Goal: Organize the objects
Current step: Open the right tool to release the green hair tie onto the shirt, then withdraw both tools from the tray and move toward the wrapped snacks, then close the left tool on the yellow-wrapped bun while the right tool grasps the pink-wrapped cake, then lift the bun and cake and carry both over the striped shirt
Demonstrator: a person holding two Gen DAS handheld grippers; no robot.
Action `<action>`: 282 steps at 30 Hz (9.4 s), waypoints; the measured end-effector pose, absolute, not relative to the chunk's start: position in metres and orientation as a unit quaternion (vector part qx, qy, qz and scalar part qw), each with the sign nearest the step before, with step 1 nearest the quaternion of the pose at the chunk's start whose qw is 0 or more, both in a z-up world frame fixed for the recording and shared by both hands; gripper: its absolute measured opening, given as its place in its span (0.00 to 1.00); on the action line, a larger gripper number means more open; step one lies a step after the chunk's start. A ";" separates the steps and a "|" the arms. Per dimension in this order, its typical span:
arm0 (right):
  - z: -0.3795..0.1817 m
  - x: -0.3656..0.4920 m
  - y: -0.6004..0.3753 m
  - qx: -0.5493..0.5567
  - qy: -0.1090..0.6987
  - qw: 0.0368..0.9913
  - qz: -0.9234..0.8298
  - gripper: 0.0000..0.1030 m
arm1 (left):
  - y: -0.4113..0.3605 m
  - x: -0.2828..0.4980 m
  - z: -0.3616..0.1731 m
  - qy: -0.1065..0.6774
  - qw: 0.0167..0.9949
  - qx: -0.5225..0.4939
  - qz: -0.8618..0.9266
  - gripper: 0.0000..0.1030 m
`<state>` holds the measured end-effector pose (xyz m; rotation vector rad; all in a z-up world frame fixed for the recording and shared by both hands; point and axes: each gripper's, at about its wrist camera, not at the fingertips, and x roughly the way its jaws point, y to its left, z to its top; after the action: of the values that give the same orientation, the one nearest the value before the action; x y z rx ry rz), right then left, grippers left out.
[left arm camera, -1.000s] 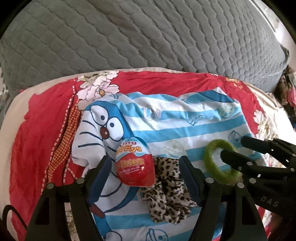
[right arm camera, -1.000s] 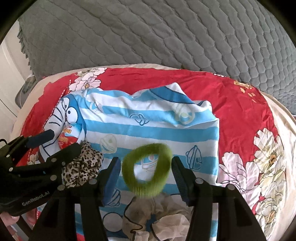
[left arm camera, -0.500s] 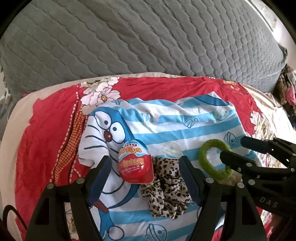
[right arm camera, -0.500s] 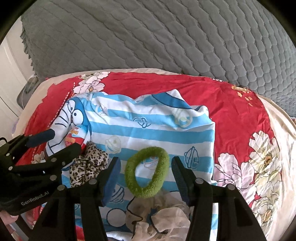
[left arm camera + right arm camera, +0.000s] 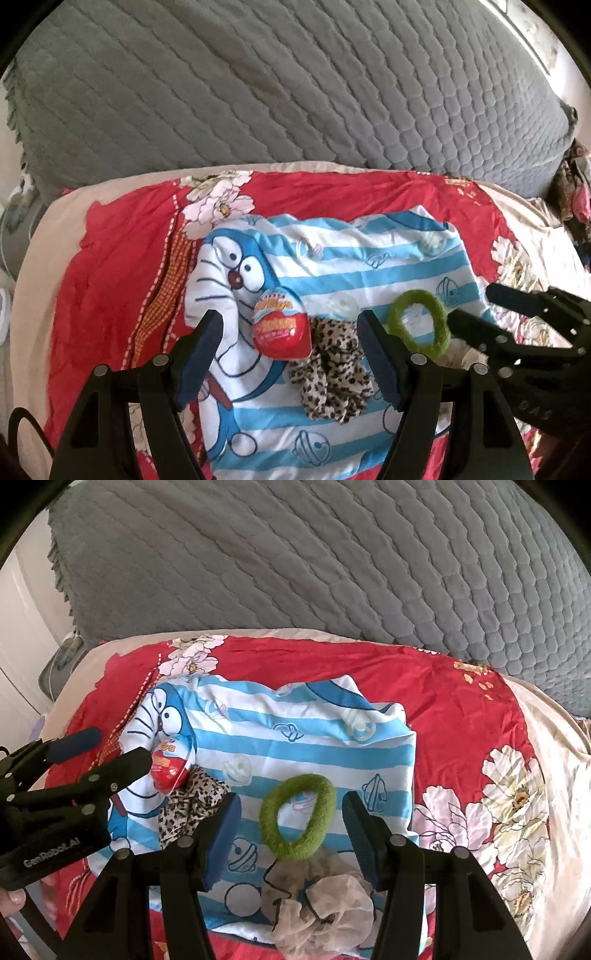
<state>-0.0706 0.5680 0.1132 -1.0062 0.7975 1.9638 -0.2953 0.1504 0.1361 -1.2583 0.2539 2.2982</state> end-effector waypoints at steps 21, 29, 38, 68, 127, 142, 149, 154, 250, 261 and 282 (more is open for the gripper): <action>0.176 -0.050 0.536 -0.380 0.281 0.395 0.788 0.55 | 0.141 -0.243 0.201 0.126 0.250 -0.396 0.874 0.74; 0.201 -0.038 0.523 -0.365 0.277 0.395 0.796 0.55 | 0.133 -0.228 0.219 0.137 0.243 -0.376 0.884 0.74; 0.219 -0.029 0.507 -0.366 0.261 0.397 0.800 0.55 | 0.118 -0.217 0.234 0.110 0.244 -0.372 0.889 0.74; 0.227 -0.032 0.481 -0.371 0.246 0.385 0.808 0.81 | 0.109 -0.194 0.239 0.128 0.257 -0.363 0.887 0.74; 0.104 0.049 0.360 -0.438 0.264 0.396 0.762 0.98 | 0.105 -0.079 0.128 0.169 0.302 -0.390 0.853 0.74; 0.044 0.066 0.349 -0.448 0.313 0.429 0.719 0.98 | 0.122 -0.076 0.066 0.174 0.284 -0.430 0.839 0.74; 0.032 0.061 0.346 -0.452 0.303 0.427 0.722 0.76 | 0.130 -0.080 0.055 0.181 0.280 -0.437 0.835 0.74; 0.023 0.058 0.347 -0.461 0.305 0.422 0.718 0.70 | 0.133 -0.083 0.049 0.164 0.291 -0.452 0.827 0.70; 0.246 -0.044 0.482 -0.381 0.252 0.412 0.788 0.39 | 0.112 -0.220 0.204 0.097 0.231 -0.403 0.880 0.39; 0.231 -0.037 0.504 -0.333 0.279 0.409 0.803 0.39 | 0.112 -0.242 0.207 0.061 0.205 -0.408 0.888 0.39; 0.212 -0.058 0.524 -0.342 0.246 0.411 0.808 0.39 | 0.138 -0.253 0.204 0.078 0.229 -0.369 0.897 0.39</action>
<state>-0.0577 0.5241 0.2125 -0.8615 0.6186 2.0342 -0.2527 0.1377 0.2039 -1.0152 0.2158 2.4694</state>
